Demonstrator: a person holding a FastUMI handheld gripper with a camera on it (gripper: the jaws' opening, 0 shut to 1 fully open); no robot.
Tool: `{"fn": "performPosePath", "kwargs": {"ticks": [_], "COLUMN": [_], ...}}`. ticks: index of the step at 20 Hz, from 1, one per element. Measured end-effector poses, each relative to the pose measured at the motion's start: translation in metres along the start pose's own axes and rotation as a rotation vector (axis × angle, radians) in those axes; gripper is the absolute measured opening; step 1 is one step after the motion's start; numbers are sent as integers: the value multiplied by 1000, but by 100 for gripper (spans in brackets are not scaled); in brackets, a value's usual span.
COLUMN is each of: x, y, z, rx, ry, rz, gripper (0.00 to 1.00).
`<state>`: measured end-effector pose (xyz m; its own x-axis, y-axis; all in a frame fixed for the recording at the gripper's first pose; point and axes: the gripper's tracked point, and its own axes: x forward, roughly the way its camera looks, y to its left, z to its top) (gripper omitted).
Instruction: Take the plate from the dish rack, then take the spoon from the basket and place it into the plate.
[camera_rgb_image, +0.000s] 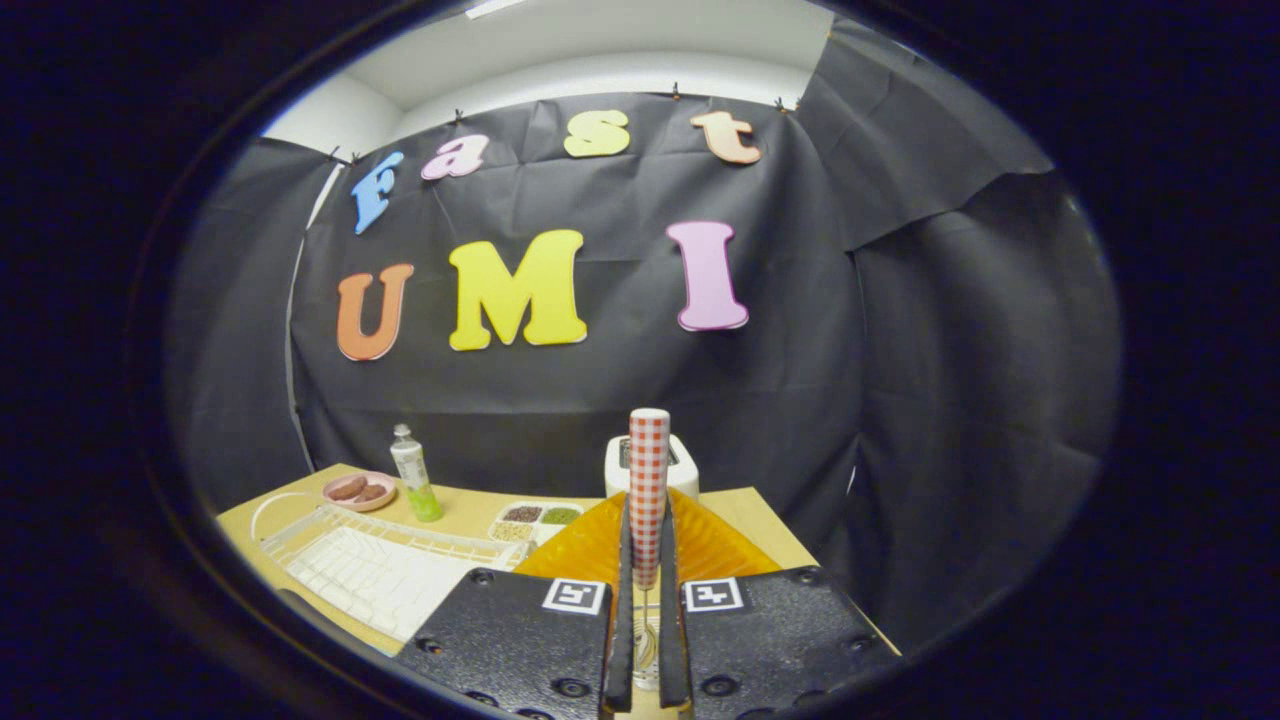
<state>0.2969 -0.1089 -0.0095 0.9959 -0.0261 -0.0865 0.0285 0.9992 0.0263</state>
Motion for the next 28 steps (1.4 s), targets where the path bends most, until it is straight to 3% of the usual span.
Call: {"fn": "performPosePath", "kwargs": {"ticks": [5, 9, 19, 24, 28], "x": [-66, -112, -193, -207, -192], "y": [51, 105, 202, 228, 219], "z": [24, 14, -68, -120, -170], "rx": [-1, -4, -52, -42, 20], "ry": [-50, -69, -99, -97, 2], "rz": [38, 92, 138, 180, 159], "gripper": [15, 15, 16, 18, 18]}}
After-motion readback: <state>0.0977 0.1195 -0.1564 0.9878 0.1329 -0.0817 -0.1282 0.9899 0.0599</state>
